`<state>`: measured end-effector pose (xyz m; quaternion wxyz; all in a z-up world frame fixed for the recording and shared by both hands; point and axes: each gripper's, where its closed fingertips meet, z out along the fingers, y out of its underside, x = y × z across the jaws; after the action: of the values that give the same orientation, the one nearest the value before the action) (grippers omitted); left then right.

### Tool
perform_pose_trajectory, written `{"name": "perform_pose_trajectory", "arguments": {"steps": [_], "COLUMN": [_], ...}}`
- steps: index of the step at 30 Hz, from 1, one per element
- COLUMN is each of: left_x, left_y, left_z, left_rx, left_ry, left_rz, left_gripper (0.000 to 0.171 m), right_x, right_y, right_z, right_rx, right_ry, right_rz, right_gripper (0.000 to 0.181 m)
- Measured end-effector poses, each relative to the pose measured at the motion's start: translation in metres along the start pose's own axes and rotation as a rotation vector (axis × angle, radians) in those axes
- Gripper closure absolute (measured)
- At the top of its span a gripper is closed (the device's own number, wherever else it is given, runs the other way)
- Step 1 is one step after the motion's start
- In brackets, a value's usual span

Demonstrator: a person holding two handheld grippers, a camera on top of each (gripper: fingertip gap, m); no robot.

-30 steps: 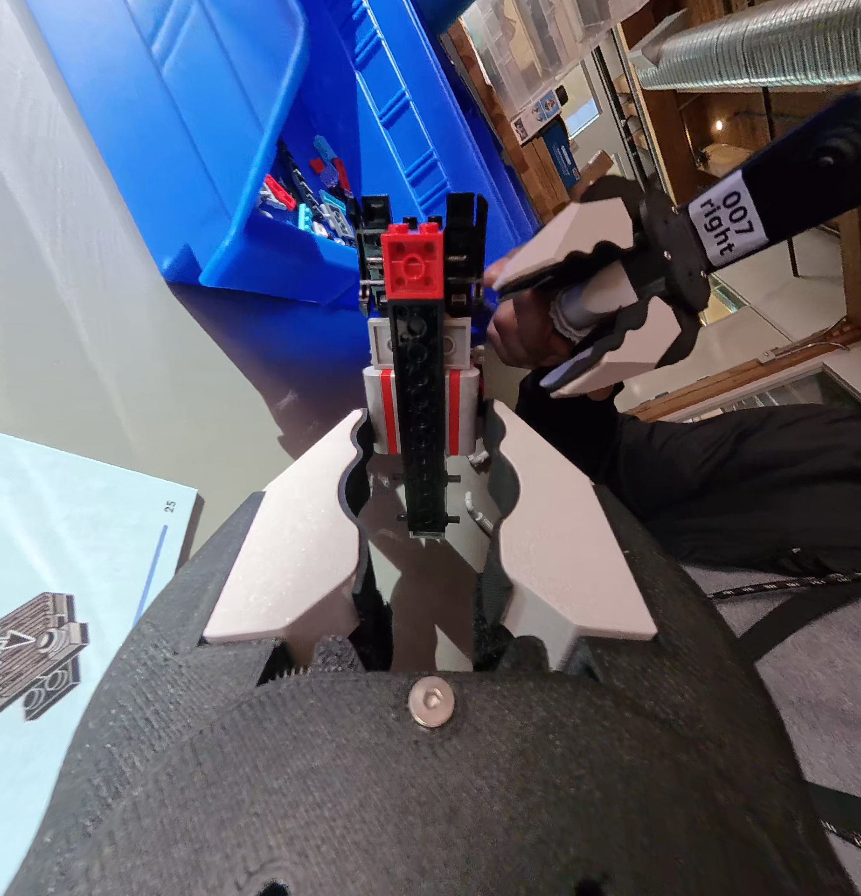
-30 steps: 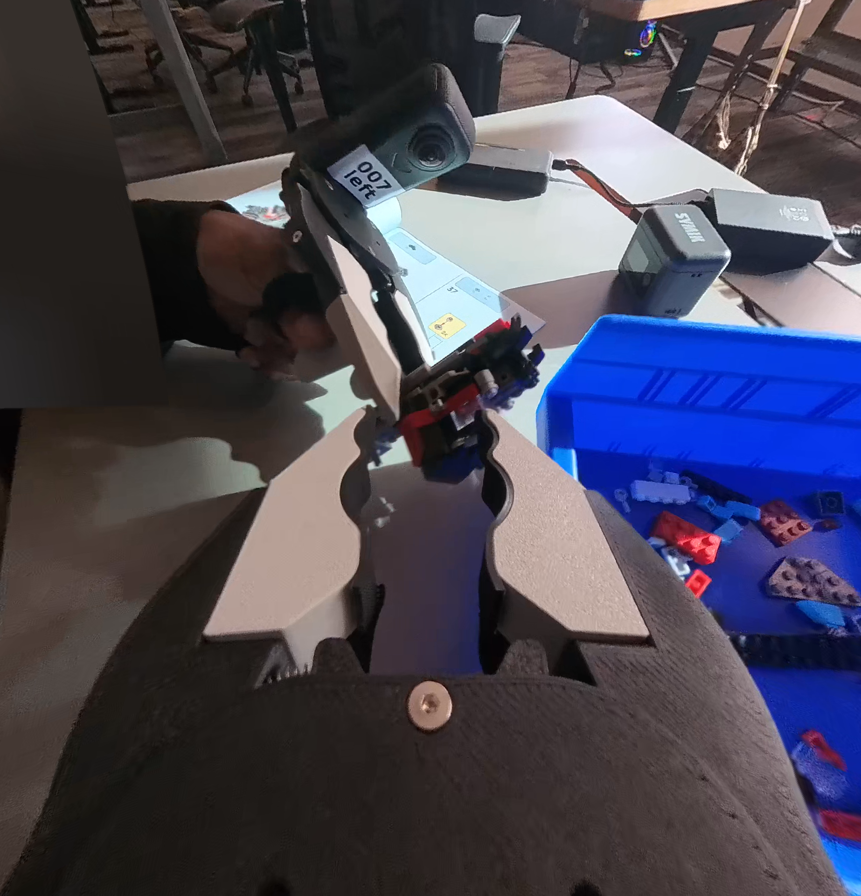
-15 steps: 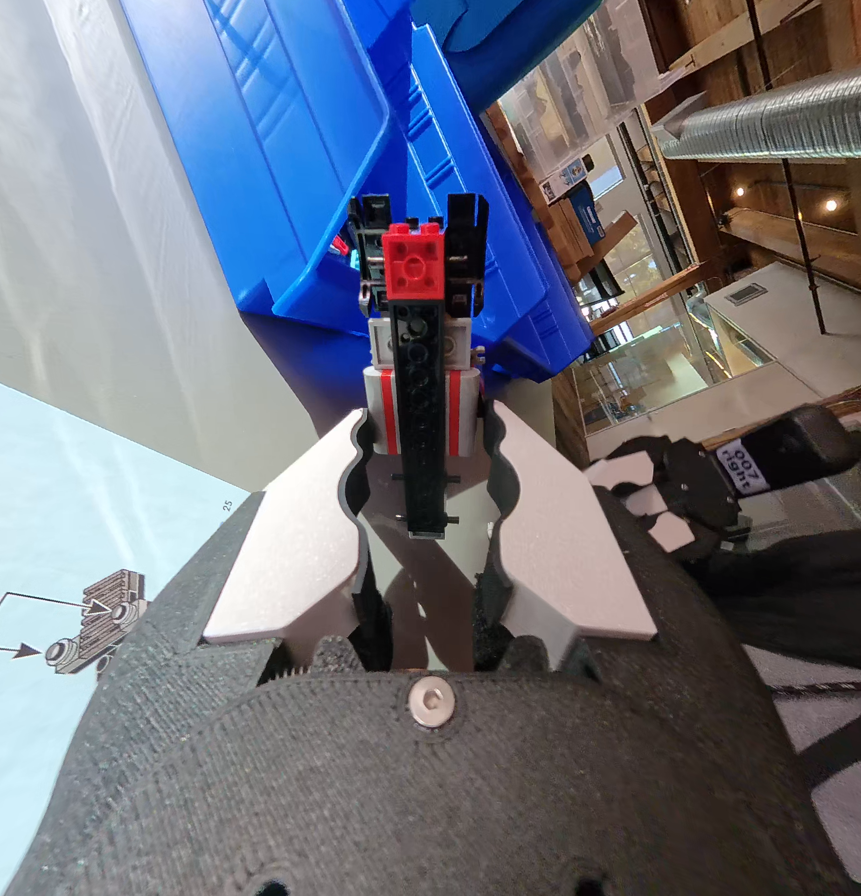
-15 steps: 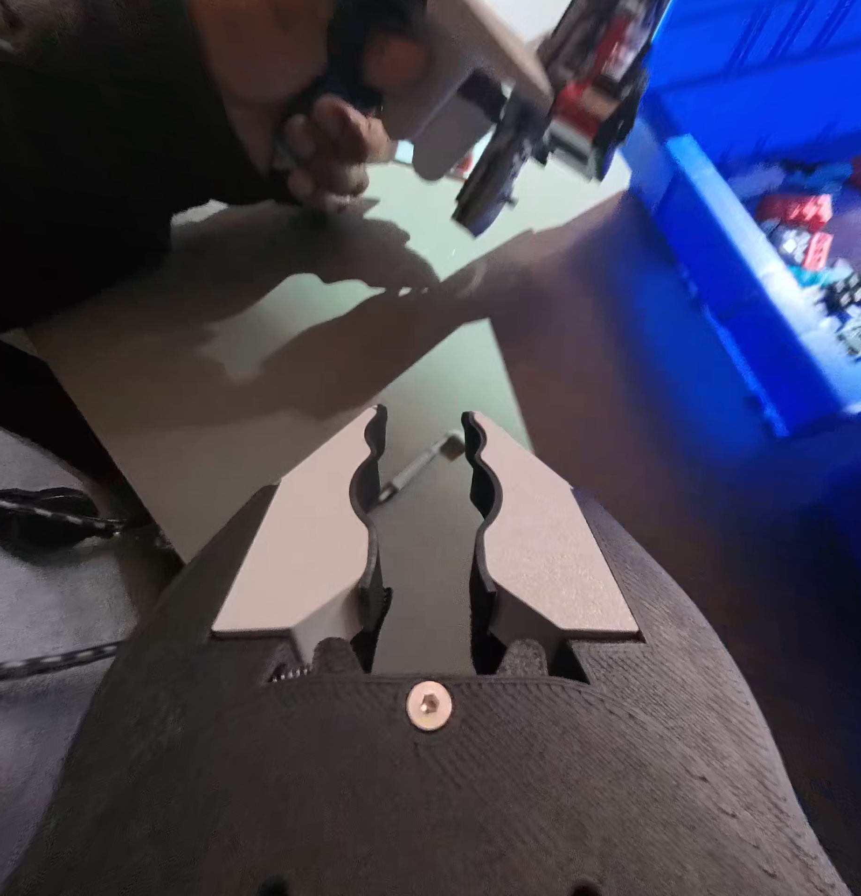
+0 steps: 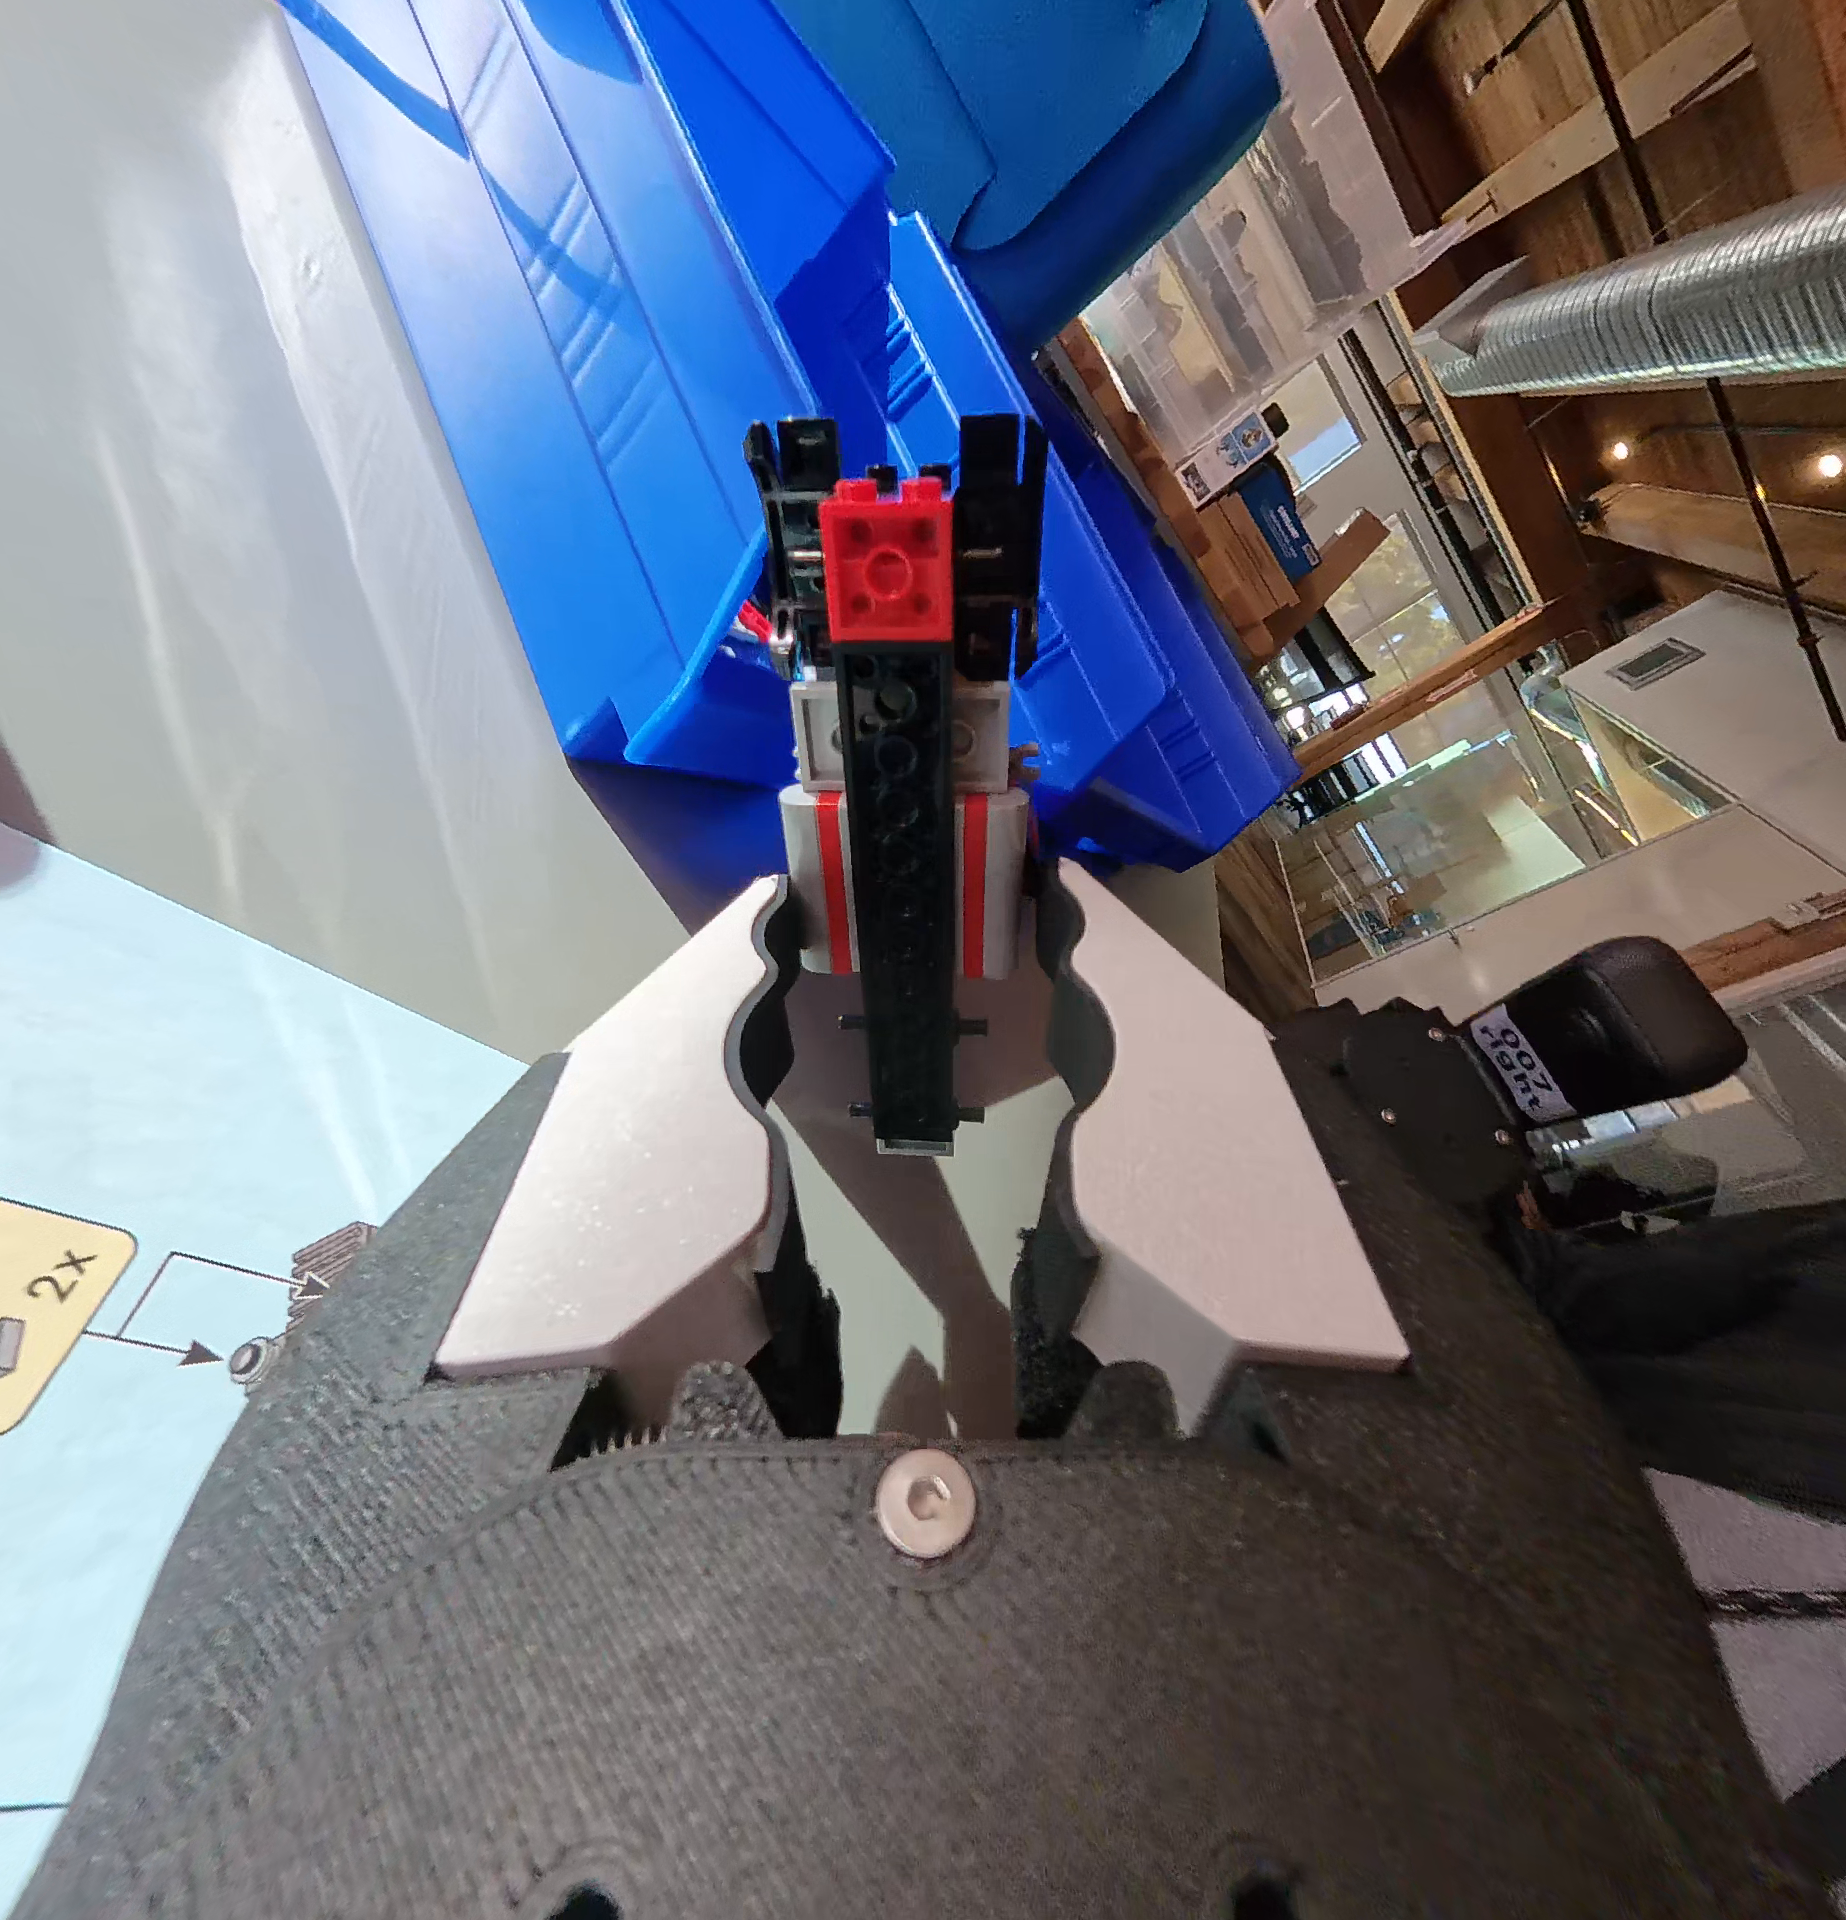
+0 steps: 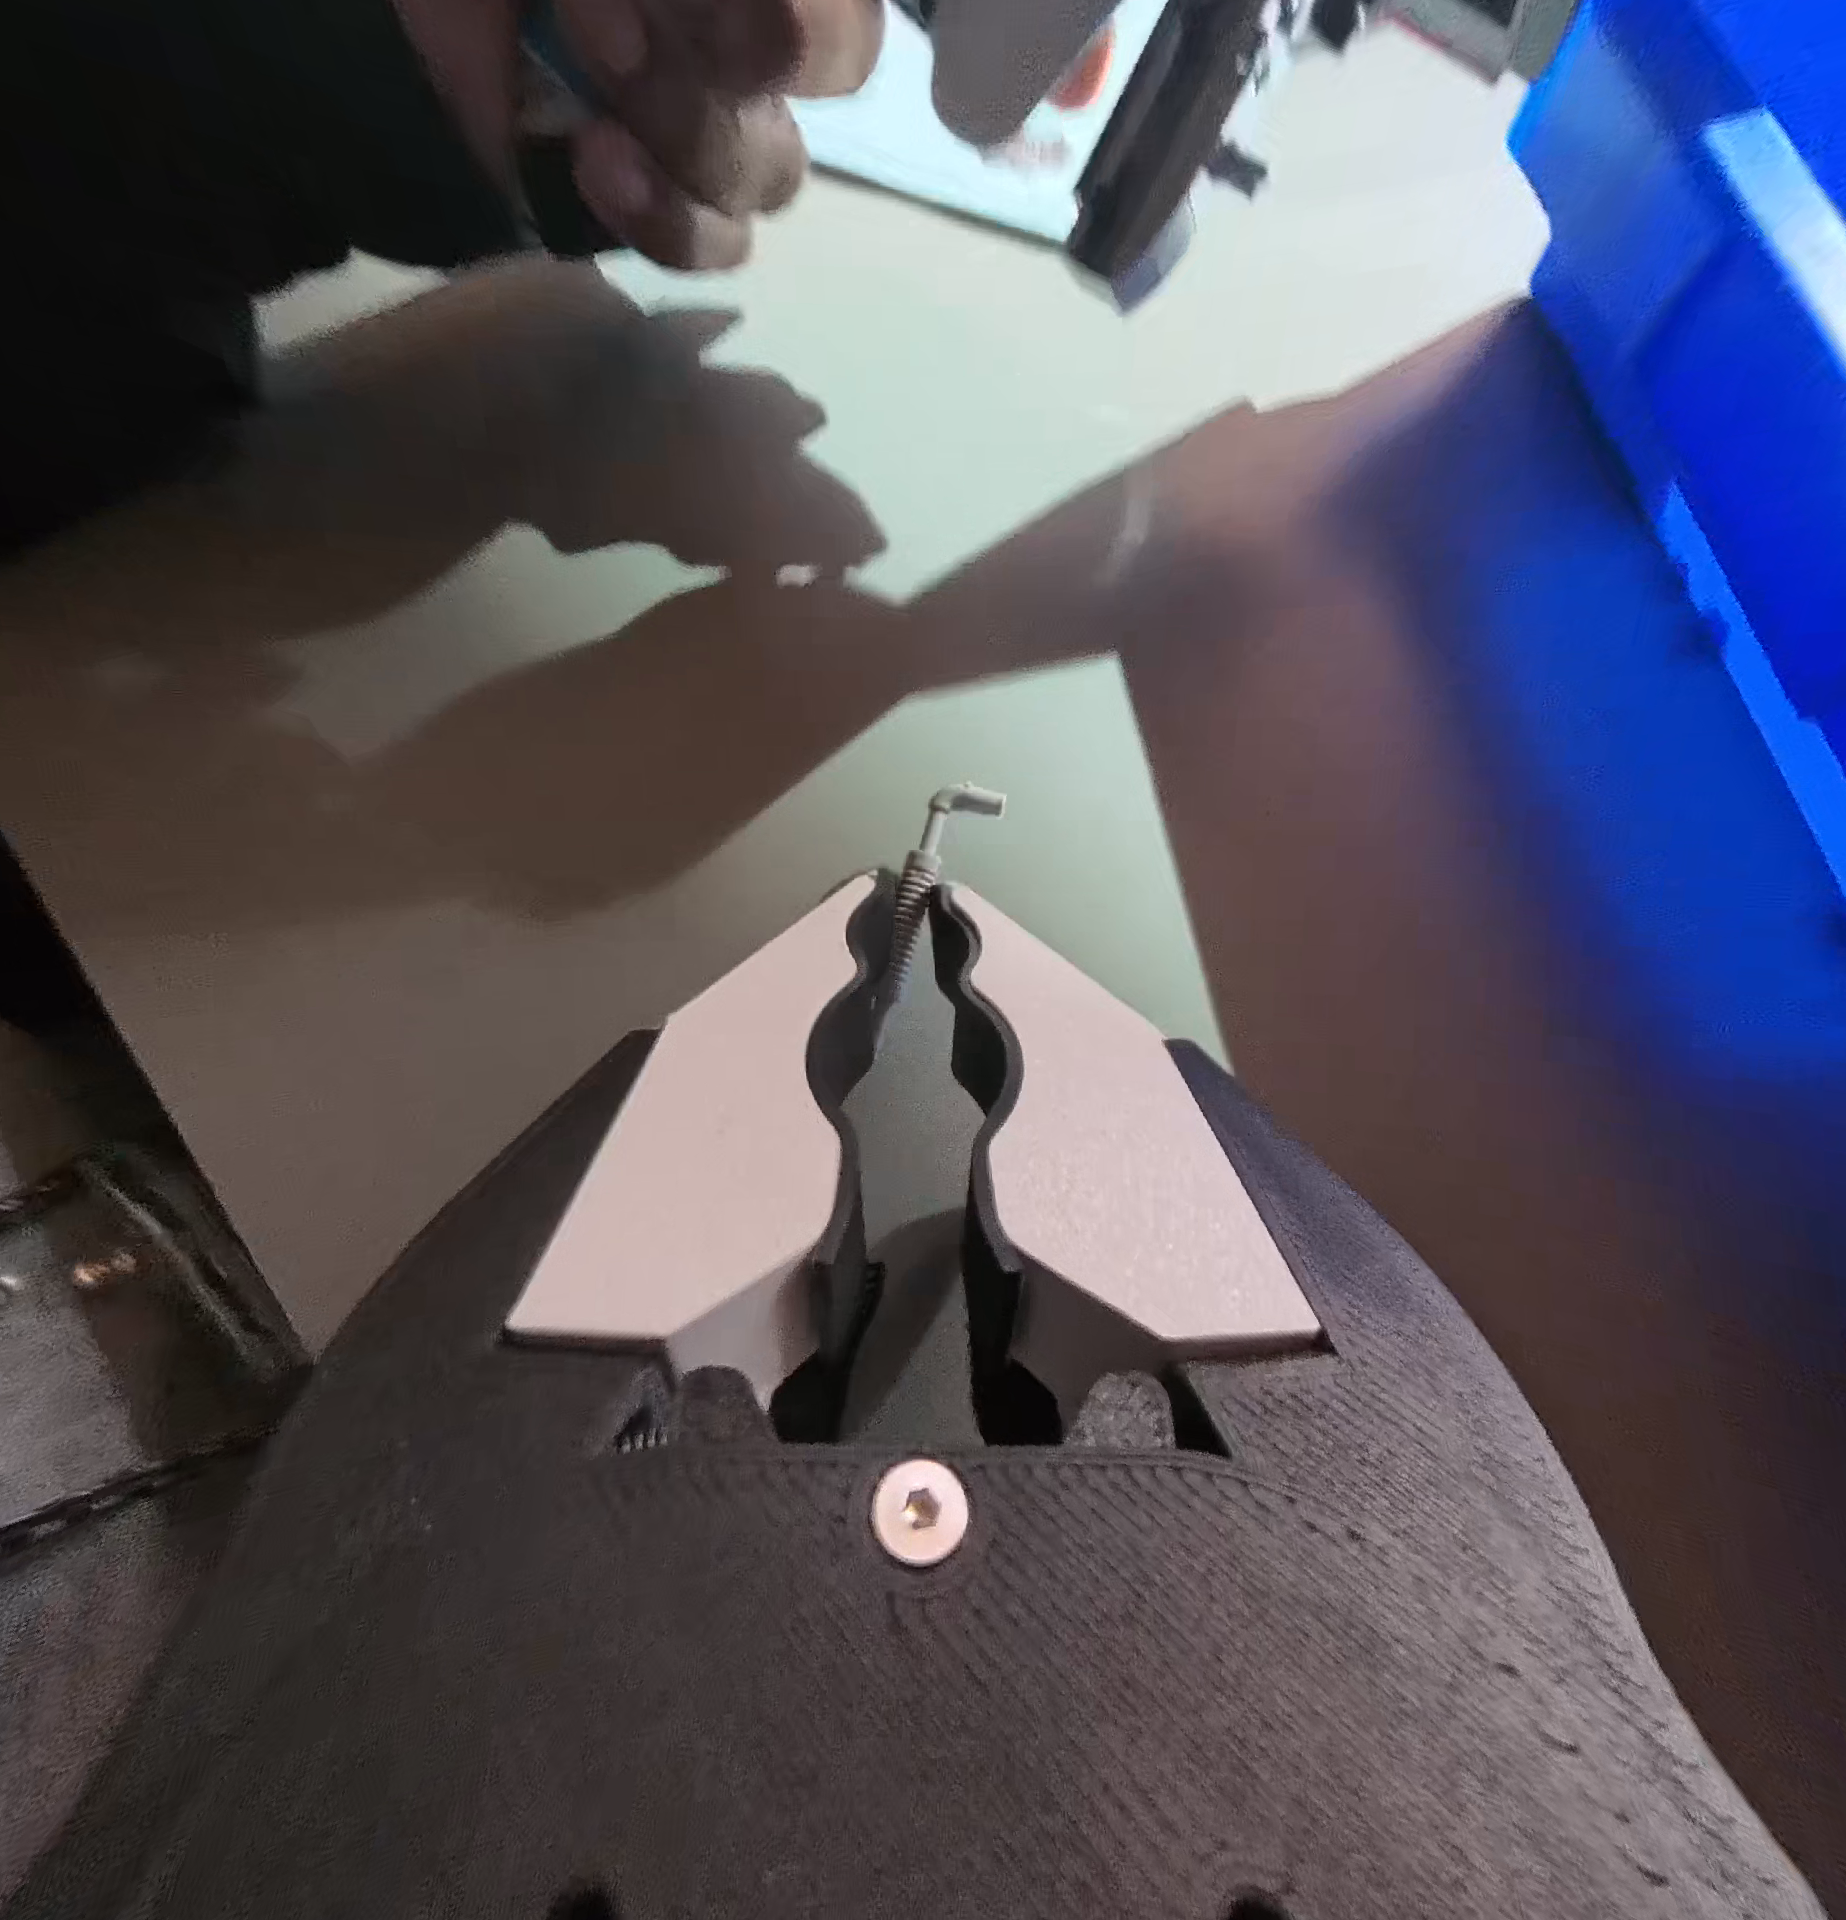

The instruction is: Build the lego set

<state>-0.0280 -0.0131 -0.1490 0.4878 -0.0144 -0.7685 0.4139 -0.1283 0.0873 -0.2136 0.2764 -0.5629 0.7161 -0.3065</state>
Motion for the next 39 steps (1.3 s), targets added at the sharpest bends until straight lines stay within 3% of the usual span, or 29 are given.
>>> {"name": "perform_pose_trajectory", "arguments": {"steps": [8, 15, 19, 26, 33, 39], "left_x": [0.001, 0.013, 0.031, 0.054, 0.067, 0.071], "left_y": [-0.029, -0.028, -0.007, 0.033, 0.058, 0.063], "left_z": [-0.023, -0.045, -0.05, -0.05, -0.04, -0.035], "left_rx": [0.146, 0.232, 0.224, 0.178, 0.229, 0.264], "left_ry": [0.007, -0.054, -0.078, -0.064, -0.062, -0.062], "left_rz": [0.0, 0.064, 0.137, 0.191, 0.15, 0.132], "left_gripper": [0.124, 0.124, 0.124, 0.124, 0.125, 0.125], "right_x": [-0.017, -0.023, -0.031, -0.043, -0.04, -0.037], "right_y": [-0.079, -0.114, -0.124, -0.132, -0.128, -0.122], "right_z": [0.027, 0.017, -0.007, -0.03, -0.032, -0.03], "right_rx": [0.196, 0.324, 0.421, 0.455, 0.475, 0.486], "right_ry": [-0.234, -0.349, -0.393, -0.506, -0.651, -0.762], "right_rz": [-0.044, -0.023, -0.068, -0.104, 0.22, 0.406], "right_gripper": [0.174, 0.174, 0.174, 0.174, 0.175, 0.175]}}
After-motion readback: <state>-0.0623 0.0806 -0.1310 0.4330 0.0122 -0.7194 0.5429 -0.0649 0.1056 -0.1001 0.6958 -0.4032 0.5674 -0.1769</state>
